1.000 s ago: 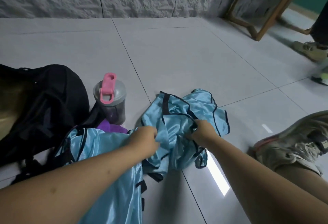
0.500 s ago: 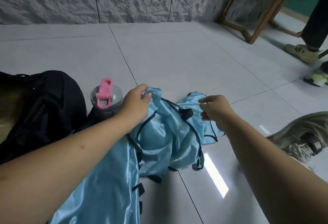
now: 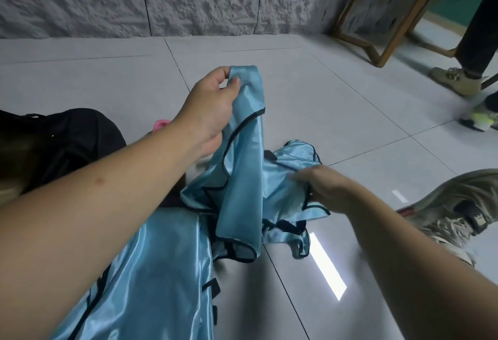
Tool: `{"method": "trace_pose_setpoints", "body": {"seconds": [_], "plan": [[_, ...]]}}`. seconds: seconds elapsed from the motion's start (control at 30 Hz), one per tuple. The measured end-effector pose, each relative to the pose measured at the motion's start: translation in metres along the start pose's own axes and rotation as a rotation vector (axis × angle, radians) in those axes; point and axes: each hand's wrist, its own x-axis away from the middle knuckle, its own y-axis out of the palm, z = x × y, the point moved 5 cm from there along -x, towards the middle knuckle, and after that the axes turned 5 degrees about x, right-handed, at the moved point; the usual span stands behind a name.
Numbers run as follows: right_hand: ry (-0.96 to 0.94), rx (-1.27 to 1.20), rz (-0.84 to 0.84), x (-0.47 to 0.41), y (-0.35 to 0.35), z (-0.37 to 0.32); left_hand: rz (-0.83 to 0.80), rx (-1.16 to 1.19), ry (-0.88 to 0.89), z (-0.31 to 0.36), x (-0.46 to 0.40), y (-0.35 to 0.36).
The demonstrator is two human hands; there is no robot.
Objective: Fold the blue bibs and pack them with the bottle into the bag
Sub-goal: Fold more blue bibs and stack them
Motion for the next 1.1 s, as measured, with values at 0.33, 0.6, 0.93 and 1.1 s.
{"method": "trace_pose_setpoints", "body": {"seconds": [0.33,0.6,0.93,1.1], "plan": [[-0.311,-0.814,-0.009,0.055,-0.047,-0.086,-0.109,-0.251,-0.049,0.002,-0.005,-0.016],[-0.488,-0.93,0.046,0.085,-0.065,-0.123,-0.012,-1.187,-0.044,-0.016,-0.005,-0.029],[-0.472,-0.961,0.022,0.08,-0.054,-0.132,-0.441,-1.277,-0.149,-0.103,0.057,0.018],[-0.346,-0.93,0.058,0.069,-0.067,-0.111,-0.104,-0.833,-0.043,-0.087,0.034,-0.009]]}}
